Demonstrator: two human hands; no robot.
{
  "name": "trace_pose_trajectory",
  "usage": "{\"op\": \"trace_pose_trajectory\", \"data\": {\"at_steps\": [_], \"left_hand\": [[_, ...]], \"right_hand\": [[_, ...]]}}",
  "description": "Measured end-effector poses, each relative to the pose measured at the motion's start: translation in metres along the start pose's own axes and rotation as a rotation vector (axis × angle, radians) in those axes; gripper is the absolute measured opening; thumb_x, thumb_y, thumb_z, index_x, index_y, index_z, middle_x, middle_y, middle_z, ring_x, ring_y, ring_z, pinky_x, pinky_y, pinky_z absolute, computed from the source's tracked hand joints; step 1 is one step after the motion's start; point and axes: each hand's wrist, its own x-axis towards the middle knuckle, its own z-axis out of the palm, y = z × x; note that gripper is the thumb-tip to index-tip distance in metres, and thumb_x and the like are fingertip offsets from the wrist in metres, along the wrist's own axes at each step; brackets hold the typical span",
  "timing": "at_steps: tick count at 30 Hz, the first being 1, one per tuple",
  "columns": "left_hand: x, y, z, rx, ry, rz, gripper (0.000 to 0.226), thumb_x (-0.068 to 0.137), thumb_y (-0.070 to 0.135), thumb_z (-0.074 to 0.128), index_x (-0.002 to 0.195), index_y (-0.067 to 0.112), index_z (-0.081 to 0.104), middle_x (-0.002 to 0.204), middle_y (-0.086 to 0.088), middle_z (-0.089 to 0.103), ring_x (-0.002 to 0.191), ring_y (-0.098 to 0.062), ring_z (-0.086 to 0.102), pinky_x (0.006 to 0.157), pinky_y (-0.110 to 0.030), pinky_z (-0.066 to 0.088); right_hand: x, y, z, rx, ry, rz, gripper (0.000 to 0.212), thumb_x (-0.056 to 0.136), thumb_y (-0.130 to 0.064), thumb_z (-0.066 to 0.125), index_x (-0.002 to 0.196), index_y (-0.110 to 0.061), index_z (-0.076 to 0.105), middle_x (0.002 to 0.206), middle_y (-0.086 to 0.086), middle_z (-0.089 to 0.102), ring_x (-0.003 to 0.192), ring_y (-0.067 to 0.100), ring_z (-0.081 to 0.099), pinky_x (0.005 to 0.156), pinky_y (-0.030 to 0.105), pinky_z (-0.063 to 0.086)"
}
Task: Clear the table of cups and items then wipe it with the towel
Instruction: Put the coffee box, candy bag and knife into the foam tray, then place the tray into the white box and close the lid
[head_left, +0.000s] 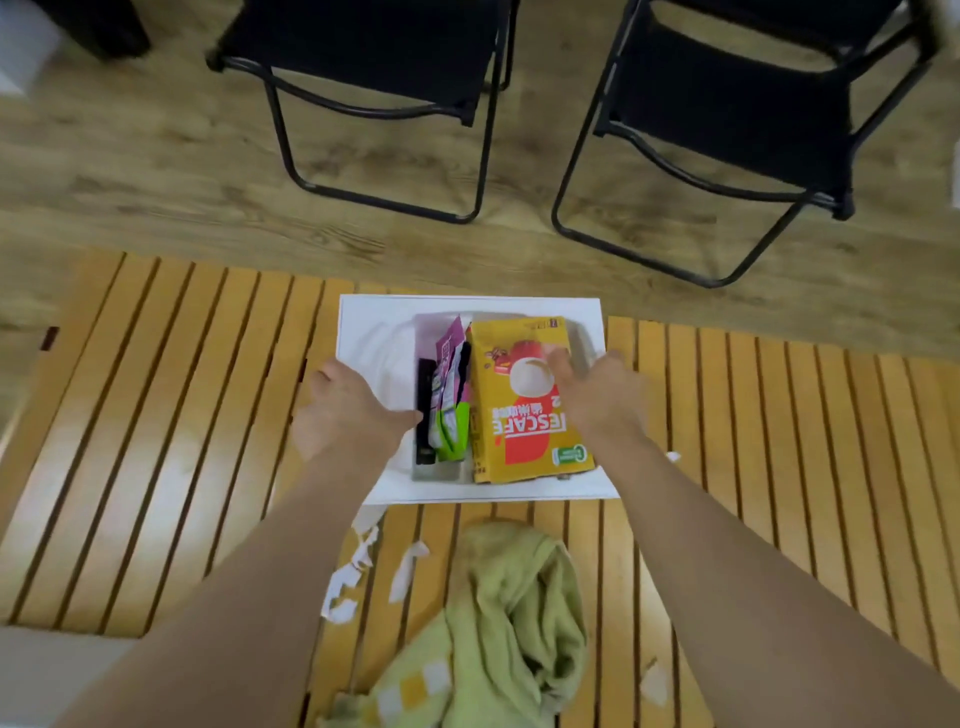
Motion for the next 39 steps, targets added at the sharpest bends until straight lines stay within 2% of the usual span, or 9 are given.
{"op": "trace_pose_trajectory", "data": {"at_steps": [5, 10, 13, 16, 20, 23, 26, 31, 39], "left_hand": [[0.005, -0.015, 0.027, 0.016, 0.05, 0.075, 0.112, 0.062, 0.071, 0.077, 0.137, 0.003, 0.028, 0.131, -0.011, 0.046, 0.093, -0.027, 0.062, 0.06, -0.033, 0.044], [0.008, -0.022, 0.035, -0.002, 0.07, 0.135, 0.115, 0.063, 0.076, 0.07, 0.14, 0.004, 0.024, 0.128, -0.011, 0.045, 0.074, -0.02, 0.05, 0.057, -0.028, 0.041], [0.009, -0.025, 0.037, 0.015, 0.062, 0.152, 0.12, 0.065, 0.081, 0.063, 0.146, 0.004, 0.019, 0.134, -0.011, 0.043, 0.085, -0.022, 0.061, 0.06, -0.028, 0.046], [0.007, -0.033, 0.039, -0.041, -0.008, 0.195, 0.126, 0.072, 0.079, 0.058, 0.155, 0.009, -0.005, 0.15, -0.012, 0.036, 0.111, -0.028, 0.061, 0.074, -0.033, 0.052], [-0.004, -0.057, 0.036, -0.152, -0.054, 0.256, 0.106, 0.088, 0.067, 0.05, 0.155, 0.023, -0.019, 0.153, -0.01, 0.034, 0.116, -0.03, 0.059, 0.072, -0.036, 0.049], [-0.028, -0.072, 0.033, -0.161, -0.002, 0.309, 0.077, 0.098, 0.052, 0.042, 0.157, 0.027, -0.001, 0.152, -0.007, 0.033, 0.124, -0.029, 0.052, 0.086, -0.04, 0.053], [-0.057, -0.082, 0.03, -0.191, 0.023, 0.334, 0.054, 0.101, 0.043, 0.042, 0.151, 0.029, 0.03, 0.149, -0.004, 0.035, 0.124, -0.027, 0.052, 0.085, -0.041, 0.056], [-0.108, -0.099, 0.028, -0.222, 0.125, 0.363, 0.012, 0.097, 0.028, 0.059, 0.105, 0.02, 0.063, 0.144, -0.003, 0.044, 0.121, -0.026, 0.052, 0.074, -0.034, 0.053], [-0.18, -0.151, 0.006, -0.374, 0.231, 0.222, 0.019, 0.09, 0.035, 0.069, 0.088, 0.016, 0.067, 0.106, 0.0, 0.063, 0.097, -0.023, 0.06, 0.073, -0.041, 0.053]], "right_hand": [[-0.02, 0.016, 0.039, -0.09, 0.048, -0.002, 0.079, 0.091, -0.066, 0.043, 0.135, 0.0, 0.038, 0.128, 0.019, 0.054, 0.104, 0.038, 0.061, 0.071, 0.039, 0.049], [-0.029, 0.018, 0.054, -0.145, 0.104, -0.009, 0.082, 0.095, -0.063, 0.031, 0.147, 0.0, 0.022, 0.141, 0.02, 0.042, 0.099, 0.041, 0.061, 0.071, 0.042, 0.051], [-0.028, 0.019, 0.055, -0.128, 0.084, -0.01, 0.082, 0.095, -0.063, 0.031, 0.148, -0.001, 0.021, 0.142, 0.021, 0.04, 0.103, 0.041, 0.059, 0.075, 0.041, 0.049], [-0.026, 0.027, 0.046, 0.05, -0.022, 0.021, 0.077, 0.097, -0.059, 0.035, 0.15, -0.005, 0.021, 0.147, 0.017, 0.035, 0.117, 0.037, 0.054, 0.083, 0.043, 0.05], [-0.041, 0.044, 0.03, 0.392, -0.053, 0.014, 0.06, 0.101, -0.046, 0.043, 0.142, -0.004, 0.036, 0.142, 0.015, 0.042, 0.125, 0.028, 0.05, 0.098, 0.043, 0.047], [-0.071, 0.058, 0.024, 0.229, 0.053, -0.146, 0.045, 0.101, -0.03, 0.05, 0.136, -0.004, 0.042, 0.136, 0.014, 0.043, 0.119, 0.026, 0.049, 0.09, 0.03, 0.039], [-0.1, 0.064, 0.019, 0.138, 0.121, -0.281, 0.029, 0.094, -0.014, 0.058, 0.122, -0.005, 0.051, 0.122, 0.014, 0.047, 0.101, 0.028, 0.054, 0.087, 0.04, 0.044], [-0.141, 0.06, 0.008, -0.001, 0.002, -0.428, 0.013, 0.094, -0.013, 0.058, 0.106, -0.008, 0.061, 0.116, 0.011, 0.047, 0.105, 0.029, 0.055, 0.09, 0.046, 0.044], [-0.206, 0.031, -0.002, -0.185, -0.182, -0.808, 0.011, 0.095, -0.017, 0.056, 0.098, -0.009, 0.062, 0.113, 0.008, 0.046, 0.089, 0.028, 0.055, 0.08, 0.04, 0.048]]}}
